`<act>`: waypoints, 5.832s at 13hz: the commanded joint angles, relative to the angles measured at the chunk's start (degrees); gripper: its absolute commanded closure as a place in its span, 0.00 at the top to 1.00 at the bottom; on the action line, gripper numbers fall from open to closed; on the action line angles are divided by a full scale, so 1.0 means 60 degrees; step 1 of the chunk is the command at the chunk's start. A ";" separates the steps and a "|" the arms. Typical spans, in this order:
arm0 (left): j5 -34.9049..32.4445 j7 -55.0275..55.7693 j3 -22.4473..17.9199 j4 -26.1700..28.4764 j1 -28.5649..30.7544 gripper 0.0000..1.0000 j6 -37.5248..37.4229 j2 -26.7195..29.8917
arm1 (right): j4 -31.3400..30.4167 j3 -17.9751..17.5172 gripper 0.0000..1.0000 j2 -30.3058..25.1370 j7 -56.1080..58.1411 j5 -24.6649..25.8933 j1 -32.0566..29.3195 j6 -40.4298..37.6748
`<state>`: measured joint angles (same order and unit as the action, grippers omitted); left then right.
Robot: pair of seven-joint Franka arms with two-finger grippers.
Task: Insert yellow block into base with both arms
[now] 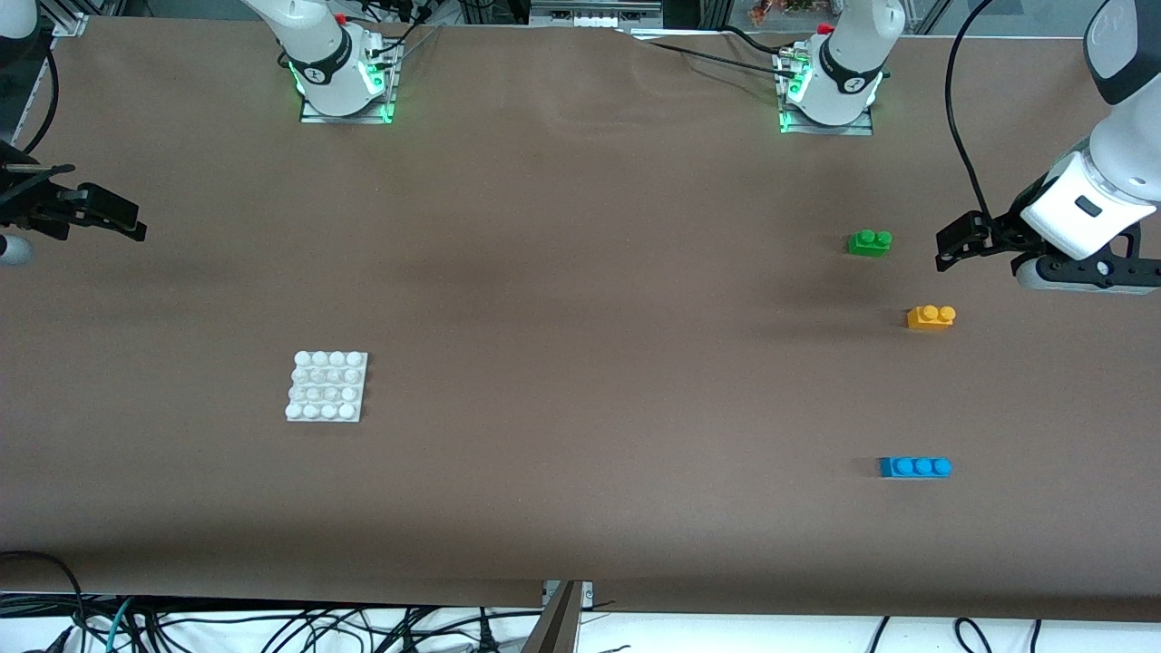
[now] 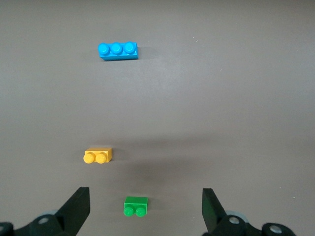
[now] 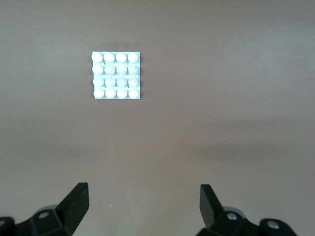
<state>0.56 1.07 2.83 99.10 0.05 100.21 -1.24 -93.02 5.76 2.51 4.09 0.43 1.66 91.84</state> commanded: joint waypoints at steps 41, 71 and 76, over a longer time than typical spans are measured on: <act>0.0141 -0.0017 0.0027 -0.0301 0.0093 1.00 -0.0354 -0.0116 | -0.1665 -0.0432 1.00 0.5617 -0.0095 -0.1506 0.0500 0.8233; 0.0141 -0.0032 0.0027 -0.0316 0.0094 1.00 -0.0354 -0.0116 | -0.1108 -0.0520 0.85 0.6233 0.0125 -0.2313 0.0265 0.7399; 0.0141 -0.0032 0.0027 -0.0316 0.0094 1.00 -0.0354 -0.0116 | -0.1108 -0.0637 0.69 0.6233 0.0110 -0.2327 0.0265 0.7383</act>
<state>0.56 1.07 2.81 98.93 0.15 99.35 -1.28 -101.02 2.81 38.77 3.83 -12.61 3.67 137.17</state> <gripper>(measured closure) 0.000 0.264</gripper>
